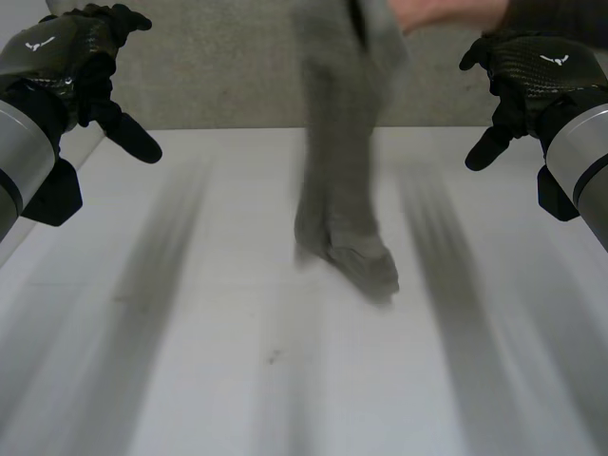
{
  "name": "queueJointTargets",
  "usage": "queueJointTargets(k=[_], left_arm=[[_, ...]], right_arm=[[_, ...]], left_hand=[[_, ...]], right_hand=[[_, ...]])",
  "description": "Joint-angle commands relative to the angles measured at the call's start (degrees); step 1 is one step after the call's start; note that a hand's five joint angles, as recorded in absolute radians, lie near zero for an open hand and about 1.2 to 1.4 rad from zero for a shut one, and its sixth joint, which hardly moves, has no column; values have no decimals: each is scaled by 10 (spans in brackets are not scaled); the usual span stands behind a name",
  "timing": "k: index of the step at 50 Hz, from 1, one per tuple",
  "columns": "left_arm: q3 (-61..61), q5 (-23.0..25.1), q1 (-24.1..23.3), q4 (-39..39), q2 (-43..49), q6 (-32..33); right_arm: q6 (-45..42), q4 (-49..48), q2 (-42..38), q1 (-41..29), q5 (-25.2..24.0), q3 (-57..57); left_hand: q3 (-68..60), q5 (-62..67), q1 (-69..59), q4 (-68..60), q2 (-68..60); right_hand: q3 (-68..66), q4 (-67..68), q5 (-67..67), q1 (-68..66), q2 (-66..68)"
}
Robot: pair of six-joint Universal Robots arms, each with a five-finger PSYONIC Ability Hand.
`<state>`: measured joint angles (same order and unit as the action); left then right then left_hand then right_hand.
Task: Fold the towel.
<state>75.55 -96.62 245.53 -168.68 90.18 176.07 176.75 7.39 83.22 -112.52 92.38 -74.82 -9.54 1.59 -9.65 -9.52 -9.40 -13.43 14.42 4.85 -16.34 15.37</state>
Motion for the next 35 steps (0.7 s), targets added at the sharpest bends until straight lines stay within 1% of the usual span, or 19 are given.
queueJointTargets(k=[1, 10, 18, 35], left_arm=[[-4, 3, 13, -7, -2, 0], [-1, 3, 14, -12, -2, 0], [4, 3, 17, -28, 0, 1], [10, 4, 21, -31, 10, 1]], right_arm=[[0, 0, 0, -2, 0, -2], [0, -1, 0, -2, -1, -3], [0, -1, 4, -2, -20, -6], [-3, -2, 4, -1, -21, -6]], left_hand=[[-5, -15, -4, -5, -6], [-5, -15, -4, -5, -6], [-5, -15, -4, -5, -6], [-8, -12, -7, -9, -10]], right_hand=[[34, -44, -49, 63, -54], [34, -44, -49, 63, -54], [34, -44, -49, 63, -54], [34, -44, -49, 63, -54]])
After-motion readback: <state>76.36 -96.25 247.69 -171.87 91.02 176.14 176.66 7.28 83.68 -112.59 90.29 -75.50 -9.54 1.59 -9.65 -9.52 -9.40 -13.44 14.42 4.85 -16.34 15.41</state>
